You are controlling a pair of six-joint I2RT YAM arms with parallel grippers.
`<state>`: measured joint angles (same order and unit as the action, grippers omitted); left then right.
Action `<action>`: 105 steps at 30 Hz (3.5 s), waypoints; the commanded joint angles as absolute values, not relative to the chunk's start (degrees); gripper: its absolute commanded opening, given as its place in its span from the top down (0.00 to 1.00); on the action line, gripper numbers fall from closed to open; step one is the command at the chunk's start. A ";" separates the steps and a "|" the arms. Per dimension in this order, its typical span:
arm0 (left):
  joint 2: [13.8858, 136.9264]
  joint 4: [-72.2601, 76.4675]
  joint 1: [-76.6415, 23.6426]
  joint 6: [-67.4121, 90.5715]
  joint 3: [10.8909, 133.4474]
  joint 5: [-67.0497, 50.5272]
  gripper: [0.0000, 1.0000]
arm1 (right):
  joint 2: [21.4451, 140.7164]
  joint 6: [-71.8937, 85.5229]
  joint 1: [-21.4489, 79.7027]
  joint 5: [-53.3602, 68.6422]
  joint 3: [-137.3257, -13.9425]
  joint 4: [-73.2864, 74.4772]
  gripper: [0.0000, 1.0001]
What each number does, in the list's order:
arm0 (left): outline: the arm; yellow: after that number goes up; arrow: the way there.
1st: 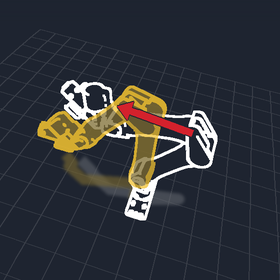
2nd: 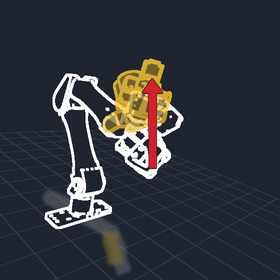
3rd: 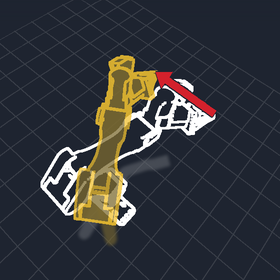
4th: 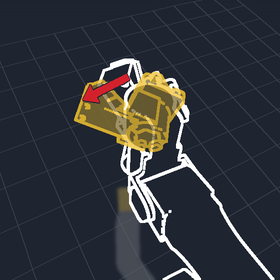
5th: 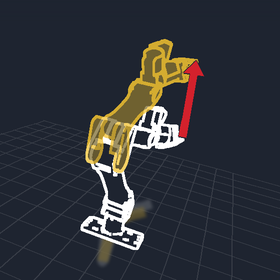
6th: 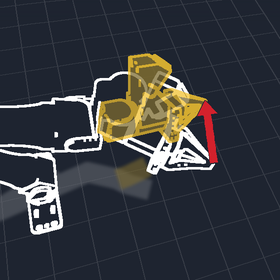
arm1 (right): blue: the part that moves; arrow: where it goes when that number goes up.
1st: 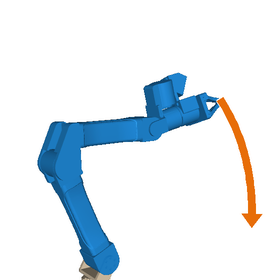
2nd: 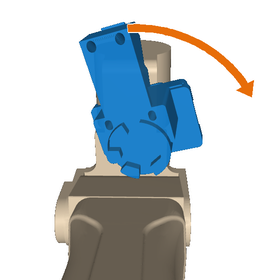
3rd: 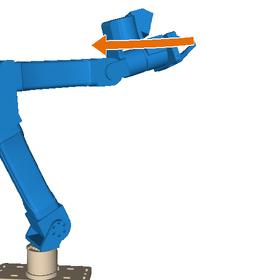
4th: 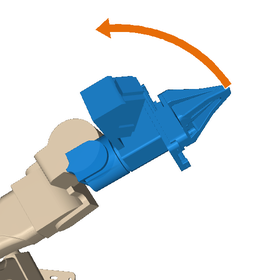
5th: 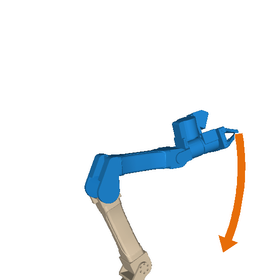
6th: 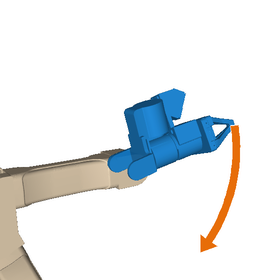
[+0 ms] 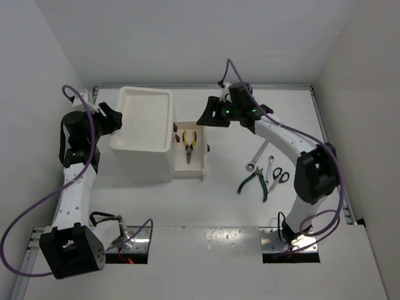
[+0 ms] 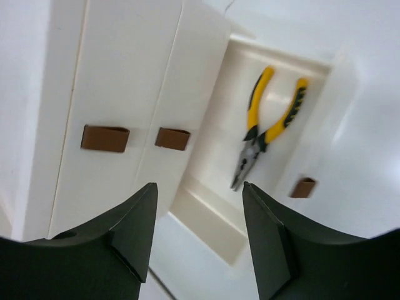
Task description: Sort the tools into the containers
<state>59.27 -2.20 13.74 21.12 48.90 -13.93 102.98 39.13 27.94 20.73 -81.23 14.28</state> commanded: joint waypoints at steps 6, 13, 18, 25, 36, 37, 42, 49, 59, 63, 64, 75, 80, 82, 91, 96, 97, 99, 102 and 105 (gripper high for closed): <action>59.24 -14.49 10.91 9.15 52.55 -10.99 0.38 | 98.44 21.71 16.54 28.12 -75.77 19.86 0.47; 63.19 -23.20 7.21 4.49 60.20 -8.26 0.42 | 102.65 21.01 14.06 31.28 -74.44 23.02 0.50; 64.42 -25.93 3.96 3.25 61.52 -4.66 0.75 | 108.54 23.11 14.85 32.70 -76.03 26.10 0.60; 64.42 -26.46 1.67 3.25 61.52 -1.41 1.00 | 115.48 24.17 18.98 28.21 -77.26 24.54 0.84; 63.20 -25.93 -0.17 6.06 58.45 -0.70 1.00 | 118.82 35.33 23.12 37.60 -75.50 11.44 0.87; 63.19 -25.41 -0.18 6.06 58.45 -0.70 1.00 | 118.83 35.85 23.72 37.62 -76.02 10.82 0.87; 62.14 -24.79 -1.23 7.20 56.43 -0.70 1.00 | 122.34 38.13 26.18 38.85 -79.10 8.71 0.87; 62.14 -24.26 -1.23 7.73 54.67 -3.43 1.00 | 126.99 40.43 29.53 38.85 -84.89 5.71 0.86; 62.67 -22.68 -1.23 8.79 53.00 -5.01 1.00 | 132.28 48.86 32.52 43.32 -88.15 -5.08 0.79; 62.67 -22.15 -1.23 8.79 52.47 -5.53 1.00 | 133.42 60.71 33.13 48.60 -85.26 -16.14 0.74; 62.67 -22.15 -1.23 8.79 52.47 -5.54 1.00 | 133.42 62.56 33.13 49.30 -84.47 -21.22 0.73; 62.67 -21.09 -1.23 10.37 52.47 -4.48 0.75 | 123.58 67.31 23.39 58.00 -70.15 -34.87 0.56; 63.28 -20.48 -1.23 10.99 52.47 -4.48 0.68 | 124.52 86.53 21.36 59.94 -63.20 -57.88 0.50; 63.28 -20.48 -1.23 10.99 52.99 -4.48 0.74 | 126.55 94.71 21.36 58.90 -62.50 -73.08 0.45; 63.28 -20.48 -1.23 11.51 53.00 -3.87 1.00 | 133.33 106.87 26.18 55.81 -68.12 -83.85 0.42; 63.28 -20.48 -1.23 11.51 53.00 -3.87 1.00 | 136.23 109.33 27.33 53.97 -69.35 -86.82 0.42; 63.28 -20.48 -1.23 11.51 53.00 -3.87 1.00 | 137.45 110.64 27.33 53.44 -70.04 -87.53 0.42; 63.28 -20.48 -1.23 11.51 53.52 -3.87 1.00 | 138.77 111.97 27.86 52.92 -71.54 -89.99 0.42; 63.28 -20.48 -1.23 11.51 53.53 -4.39 1.00 | 140.36 113.63 27.86 52.38 -73.73 -92.62 0.42; 63.28 -20.48 -1.23 11.51 53.53 -5.00 1.00 | 141.85 115.48 28.39 50.63 -75.49 -94.74 0.42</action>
<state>60.64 -15.57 0.47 7.55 55.75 0.49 141.43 111.68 27.73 53.36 -72.49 -71.11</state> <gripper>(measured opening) 0.242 0.581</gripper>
